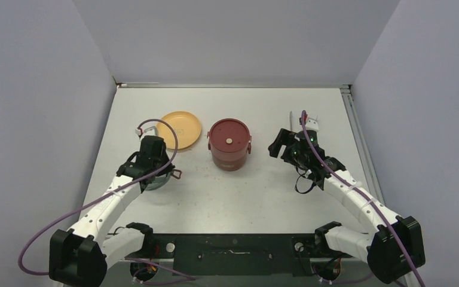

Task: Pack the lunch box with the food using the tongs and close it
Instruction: Pick up the box lid from the center of the board.

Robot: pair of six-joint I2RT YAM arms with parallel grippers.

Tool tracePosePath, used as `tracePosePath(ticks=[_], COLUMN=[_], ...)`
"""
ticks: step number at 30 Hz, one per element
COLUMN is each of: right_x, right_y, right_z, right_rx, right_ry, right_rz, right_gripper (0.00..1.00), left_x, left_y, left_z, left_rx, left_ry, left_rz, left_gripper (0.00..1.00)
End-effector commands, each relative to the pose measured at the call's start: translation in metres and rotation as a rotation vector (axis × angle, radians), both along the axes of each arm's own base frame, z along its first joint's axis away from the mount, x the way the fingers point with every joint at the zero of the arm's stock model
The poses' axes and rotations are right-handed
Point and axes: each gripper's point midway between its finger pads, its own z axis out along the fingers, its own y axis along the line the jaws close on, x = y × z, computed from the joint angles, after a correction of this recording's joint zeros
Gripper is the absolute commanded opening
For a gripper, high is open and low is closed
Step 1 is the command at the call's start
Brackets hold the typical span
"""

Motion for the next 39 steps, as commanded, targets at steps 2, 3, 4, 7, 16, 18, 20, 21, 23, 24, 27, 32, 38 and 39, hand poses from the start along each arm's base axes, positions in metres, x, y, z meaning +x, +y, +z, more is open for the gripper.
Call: tracePosePath(ticks=[2, 3, 4, 7, 16, 18, 20, 21, 23, 24, 27, 32, 38, 39], right_x=[0.002, 0.001, -0.002, -0.009, -0.048, -0.055, -0.062, -0.067, -0.074, -0.077, -0.079, -0.09, -0.1, -0.099], right_y=[0.015, 0.021, 0.028, 0.052, 0.127, 0.138, 0.149, 0.155, 0.166, 0.172, 0.19, 0.219, 0.235, 0.237], right_z=[0.029, 0.037, 0.045, 0.065, 0.127, 0.142, 0.154, 0.158, 0.165, 0.165, 0.164, 0.158, 0.156, 0.157], right_rx=[0.073, 0.093, 0.119, 0.2, 0.286, 0.33, 0.368, 0.377, 0.374, 0.363, 0.34, 0.32, 0.363, 0.362], right_ry=[-0.09, -0.115, -0.139, -0.189, -0.485, -0.561, -0.63, -0.672, -0.763, -0.795, -0.844, -0.91, -1.022, -1.035], right_rz=[0.078, 0.113, 0.155, 0.284, 0.543, 0.586, 0.637, 0.673, 0.708, 0.728, 0.768, 0.834, 0.877, 0.878], right_gripper=[0.83, 0.83, 0.83, 0.86, 0.83, 0.82, 0.82, 0.81, 0.8, 0.79, 0.76, 0.73, 0.73, 0.72], left_x=[0.016, 0.016, 0.016, 0.015, -0.003, -0.007, -0.013, -0.016, -0.022, -0.025, -0.031, -0.041, -0.049, -0.05], left_y=[-0.019, -0.023, -0.028, -0.044, -0.089, -0.097, -0.102, -0.106, -0.113, -0.116, -0.121, -0.126, -0.129, -0.129], left_z=[0.062, 0.07, 0.079, 0.11, 0.197, 0.214, 0.227, 0.234, 0.247, 0.252, 0.262, 0.272, 0.276, 0.277], left_rx=[-0.127, -0.153, -0.182, -0.285, -0.692, -0.764, -0.827, -0.867, -0.945, -0.979, -1.041, -1.109, -1.163, -1.169], left_ry=[-0.174, -0.196, -0.22, -0.303, -0.444, -0.45, -0.449, -0.447, -0.447, -0.441, -0.429, -0.411, -0.403, -0.402], left_rz=[-0.044, -0.061, -0.079, -0.124, -0.217, -0.244, -0.259, -0.269, -0.3, -0.313, -0.341, -0.374, -0.407, -0.412], left_gripper=[0.0, 0.0, 0.0, 0.0, 0.0, 0.0, 0.0, 0.0, 0.0, 0.0, 0.0, 0.0, 0.0, 0.0])
